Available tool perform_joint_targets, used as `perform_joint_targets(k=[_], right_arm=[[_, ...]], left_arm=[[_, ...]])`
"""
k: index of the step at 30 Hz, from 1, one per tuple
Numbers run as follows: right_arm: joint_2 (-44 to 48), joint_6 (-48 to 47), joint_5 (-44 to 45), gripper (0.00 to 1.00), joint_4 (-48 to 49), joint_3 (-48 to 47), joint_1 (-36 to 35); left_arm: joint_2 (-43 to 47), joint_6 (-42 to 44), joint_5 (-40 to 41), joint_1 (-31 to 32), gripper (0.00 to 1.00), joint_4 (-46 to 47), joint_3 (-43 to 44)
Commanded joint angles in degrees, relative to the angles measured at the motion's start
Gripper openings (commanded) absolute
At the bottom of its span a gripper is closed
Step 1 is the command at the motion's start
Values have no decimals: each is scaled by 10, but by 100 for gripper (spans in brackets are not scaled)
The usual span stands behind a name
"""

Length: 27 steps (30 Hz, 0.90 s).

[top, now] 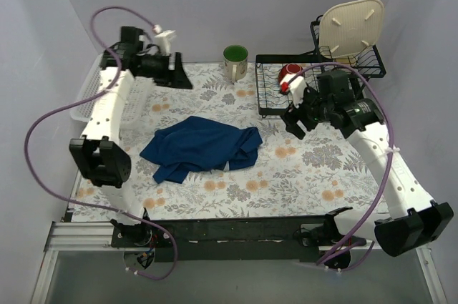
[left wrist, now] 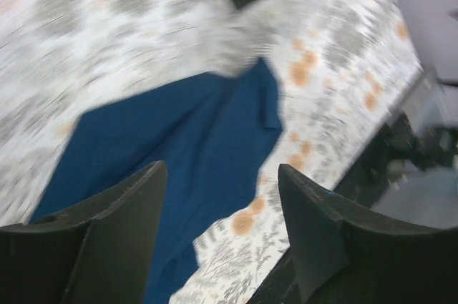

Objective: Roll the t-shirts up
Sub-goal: Move the T-shirt to the center of the board, then flatten out the T-shirt at the center of the board.

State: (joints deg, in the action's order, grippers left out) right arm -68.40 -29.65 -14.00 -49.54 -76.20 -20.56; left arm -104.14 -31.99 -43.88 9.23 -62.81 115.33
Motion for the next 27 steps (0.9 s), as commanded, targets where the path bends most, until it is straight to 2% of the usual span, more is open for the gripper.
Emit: perform_joint_targets(k=[1,2,4,5,6,7,10,15,18,23,27], right_arm=[[-53,-63,-9,81,21,-46,-88],[-63,-85,9,81,32,-49,-142],[-103,-107,33,77,73,-56,-202],[-119,-118,51,75,91,-57,-258],[-151,-133,58,72,110,-59,-282],[-168,-139,61,70,151,-61,-321],[-245,-150,45,64,192,-85,-367],[-376,-124,15,61,189,-169,-385],[-428,-133,8,60,141,-206,-387],[-435,-194,-7,65,98,-187,-396],[-432,-211,25,66,91,-151,-406]], left_arm=[[144,-19,84,-91,66,21,-106],[199,-23,105,-109,69,31,-155],[245,-47,167,-118,76,54,-197],[285,-62,186,-120,78,55,-227],[300,-73,187,-126,81,54,-243],[319,-80,168,-163,82,51,-258],[367,-87,171,-234,83,36,-302],[423,-78,180,-248,84,13,-344],[449,-73,190,-248,84,6,-361],[469,-66,201,-248,84,0,-383],[470,-69,190,-246,84,7,-392]])
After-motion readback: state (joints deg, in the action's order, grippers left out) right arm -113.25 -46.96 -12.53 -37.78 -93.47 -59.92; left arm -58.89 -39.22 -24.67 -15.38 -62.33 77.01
